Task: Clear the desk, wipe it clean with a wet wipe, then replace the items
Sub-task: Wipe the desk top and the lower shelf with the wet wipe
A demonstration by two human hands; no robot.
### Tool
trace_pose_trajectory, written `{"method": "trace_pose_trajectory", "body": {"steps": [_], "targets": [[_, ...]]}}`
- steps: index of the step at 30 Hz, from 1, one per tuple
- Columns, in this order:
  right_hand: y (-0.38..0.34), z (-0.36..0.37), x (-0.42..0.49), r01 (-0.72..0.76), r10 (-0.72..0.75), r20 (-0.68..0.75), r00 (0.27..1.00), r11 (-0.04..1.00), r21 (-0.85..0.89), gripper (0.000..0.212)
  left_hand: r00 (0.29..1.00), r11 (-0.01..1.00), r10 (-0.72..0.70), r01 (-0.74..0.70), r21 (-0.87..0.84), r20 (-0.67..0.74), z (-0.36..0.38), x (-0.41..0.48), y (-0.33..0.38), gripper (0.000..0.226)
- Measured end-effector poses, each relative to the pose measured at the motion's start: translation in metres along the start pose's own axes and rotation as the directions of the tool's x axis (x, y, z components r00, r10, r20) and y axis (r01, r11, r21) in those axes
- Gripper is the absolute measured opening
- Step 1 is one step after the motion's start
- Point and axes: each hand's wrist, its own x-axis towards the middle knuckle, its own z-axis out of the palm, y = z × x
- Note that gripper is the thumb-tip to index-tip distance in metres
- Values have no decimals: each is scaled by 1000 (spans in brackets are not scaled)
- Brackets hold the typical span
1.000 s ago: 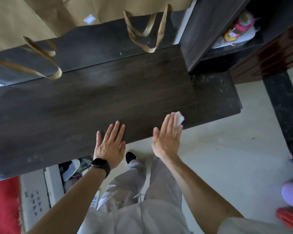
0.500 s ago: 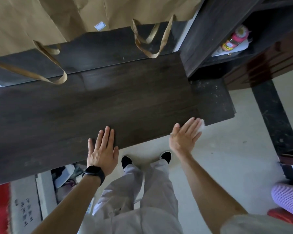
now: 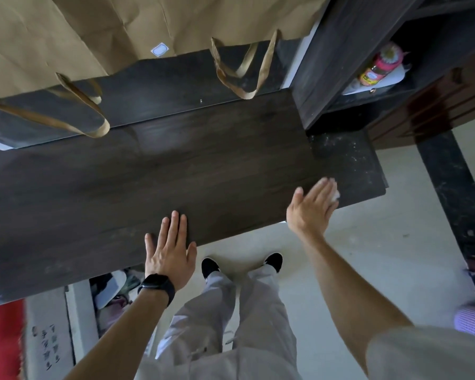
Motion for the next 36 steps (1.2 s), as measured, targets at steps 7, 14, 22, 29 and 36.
{"method": "trace_pose_trajectory", "body": {"steps": [7, 14, 22, 29, 36], "targets": [[-28, 30, -81, 398, -377, 147, 915, 903, -163, 73, 1000, 1000, -9, 9, -14, -15, -1, 0, 3, 71], [-32, 6, 18, 402, -397, 67, 915, 896, -188, 71, 996, 996, -86, 85, -38, -35, -2, -19, -16, 68], [-56, 38, -58, 521, -518, 71, 852, 831, -196, 75, 963, 955, -270, 267, -126, -8, 16, -61, -56, 70], [-173, 98, -146, 927, -889, 263, 375, 351, -134, 71, 854, 834, -519, 497, -239, -32, 23, -92, -121, 66], [-251, 148, -231, 999, -922, 386, 32, 19, -36, 72, 769, 735, -637, 583, -347, -58, 17, -110, -175, 66]]}}
